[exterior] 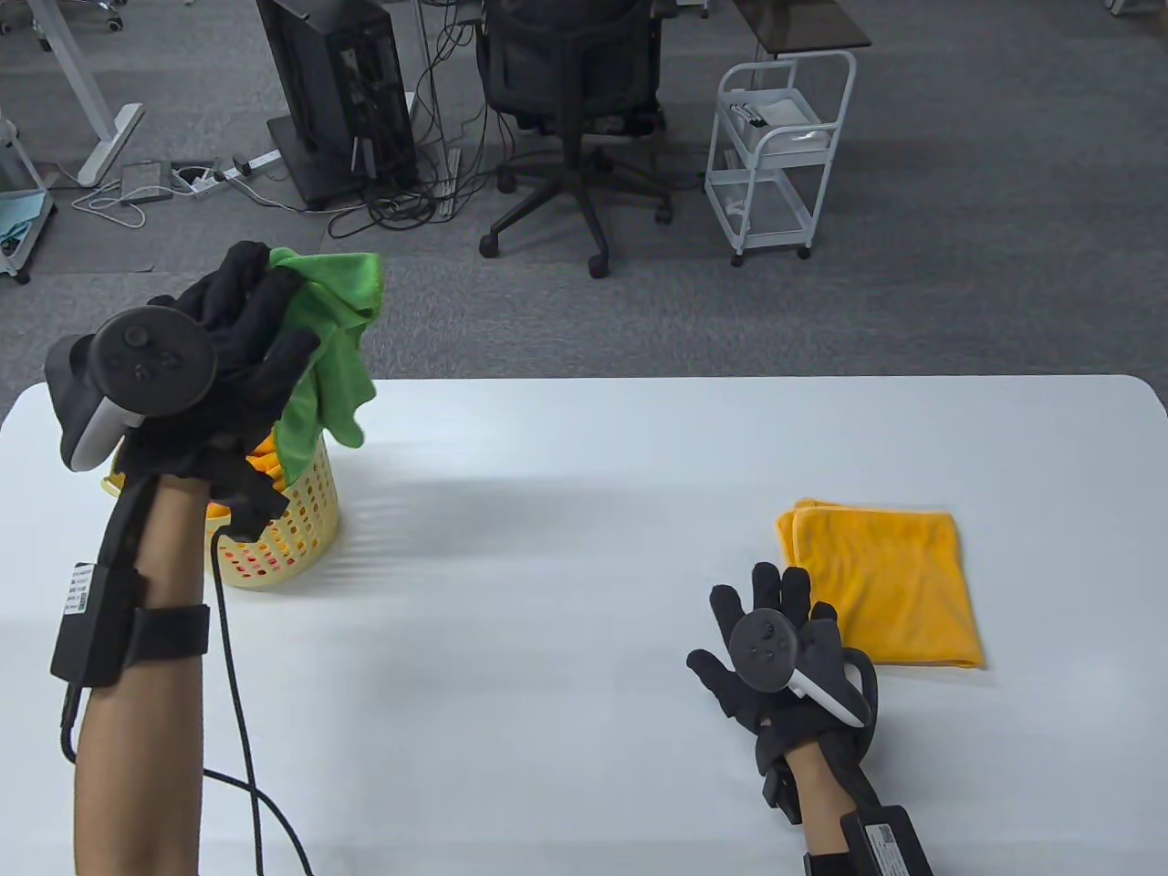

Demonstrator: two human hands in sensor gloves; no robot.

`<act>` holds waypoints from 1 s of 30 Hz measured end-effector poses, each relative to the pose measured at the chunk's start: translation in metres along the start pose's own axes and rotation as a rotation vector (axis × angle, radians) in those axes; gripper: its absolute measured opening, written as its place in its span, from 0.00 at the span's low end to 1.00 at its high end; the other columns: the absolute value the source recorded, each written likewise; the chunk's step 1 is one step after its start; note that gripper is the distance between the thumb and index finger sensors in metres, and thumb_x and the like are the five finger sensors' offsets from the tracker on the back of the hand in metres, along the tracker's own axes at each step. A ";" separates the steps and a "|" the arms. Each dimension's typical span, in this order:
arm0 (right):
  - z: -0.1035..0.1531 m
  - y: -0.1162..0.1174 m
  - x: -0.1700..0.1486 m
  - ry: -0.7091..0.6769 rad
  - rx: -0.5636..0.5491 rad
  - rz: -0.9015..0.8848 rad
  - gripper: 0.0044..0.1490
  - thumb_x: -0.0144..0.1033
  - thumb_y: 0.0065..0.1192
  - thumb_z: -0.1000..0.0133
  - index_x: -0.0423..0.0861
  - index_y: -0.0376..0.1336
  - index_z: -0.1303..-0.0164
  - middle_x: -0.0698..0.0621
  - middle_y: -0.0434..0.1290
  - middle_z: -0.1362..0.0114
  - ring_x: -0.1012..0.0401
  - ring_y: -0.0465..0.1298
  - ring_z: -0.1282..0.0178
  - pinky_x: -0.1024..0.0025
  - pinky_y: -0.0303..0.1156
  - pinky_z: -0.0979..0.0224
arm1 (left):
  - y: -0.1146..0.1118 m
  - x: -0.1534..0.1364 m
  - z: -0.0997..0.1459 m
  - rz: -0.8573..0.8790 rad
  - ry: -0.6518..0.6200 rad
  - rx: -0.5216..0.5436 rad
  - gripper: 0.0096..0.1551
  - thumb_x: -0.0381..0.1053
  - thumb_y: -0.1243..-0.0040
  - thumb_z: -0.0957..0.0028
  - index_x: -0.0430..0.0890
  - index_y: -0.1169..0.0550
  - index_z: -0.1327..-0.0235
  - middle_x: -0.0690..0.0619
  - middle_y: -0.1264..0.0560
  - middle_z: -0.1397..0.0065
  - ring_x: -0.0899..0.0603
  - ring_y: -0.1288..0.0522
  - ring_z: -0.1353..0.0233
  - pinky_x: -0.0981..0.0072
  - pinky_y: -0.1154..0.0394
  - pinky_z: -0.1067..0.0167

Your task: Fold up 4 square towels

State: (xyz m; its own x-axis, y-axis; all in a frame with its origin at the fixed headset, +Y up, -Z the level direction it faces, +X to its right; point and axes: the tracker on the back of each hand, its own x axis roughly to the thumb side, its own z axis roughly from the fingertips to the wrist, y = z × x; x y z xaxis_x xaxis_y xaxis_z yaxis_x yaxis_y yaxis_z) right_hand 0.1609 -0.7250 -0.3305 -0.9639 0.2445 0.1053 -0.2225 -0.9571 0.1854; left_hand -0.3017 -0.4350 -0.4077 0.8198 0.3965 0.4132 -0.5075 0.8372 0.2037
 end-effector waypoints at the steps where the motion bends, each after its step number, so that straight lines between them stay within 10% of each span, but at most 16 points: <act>1: 0.000 0.000 0.000 -0.001 -0.001 -0.001 0.52 0.62 0.50 0.34 0.45 0.38 0.10 0.33 0.25 0.11 0.36 0.22 0.18 0.30 0.27 0.25 | 0.000 0.009 0.000 0.011 -0.028 -0.004 0.38 0.59 0.51 0.34 0.45 0.39 0.13 0.50 0.58 0.06 0.28 0.57 0.16 0.25 0.70 0.27; 13: 0.005 -0.003 0.002 -0.019 -0.024 -0.006 0.52 0.62 0.50 0.34 0.45 0.38 0.10 0.33 0.25 0.11 0.36 0.22 0.18 0.30 0.27 0.25 | -0.057 0.060 0.008 0.095 -0.200 -0.163 0.36 0.61 0.50 0.34 0.45 0.30 0.17 0.49 0.47 0.07 0.28 0.51 0.16 0.25 0.67 0.27; 30: 0.002 0.001 -0.001 -0.001 0.009 -0.007 0.52 0.61 0.50 0.34 0.45 0.39 0.10 0.33 0.25 0.11 0.36 0.22 0.18 0.30 0.28 0.25 | -0.281 -0.006 0.035 0.042 -0.037 -0.661 0.33 0.59 0.49 0.35 0.42 0.26 0.23 0.38 0.40 0.11 0.28 0.48 0.17 0.24 0.66 0.28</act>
State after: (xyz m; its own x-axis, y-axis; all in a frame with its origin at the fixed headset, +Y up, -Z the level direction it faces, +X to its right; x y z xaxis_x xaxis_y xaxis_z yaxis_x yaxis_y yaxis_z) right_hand 0.1621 -0.7255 -0.3287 -0.9621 0.2518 0.1048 -0.2284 -0.9539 0.1947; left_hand -0.1735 -0.6862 -0.4365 0.7871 0.4305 0.4417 -0.2599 0.8810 -0.3954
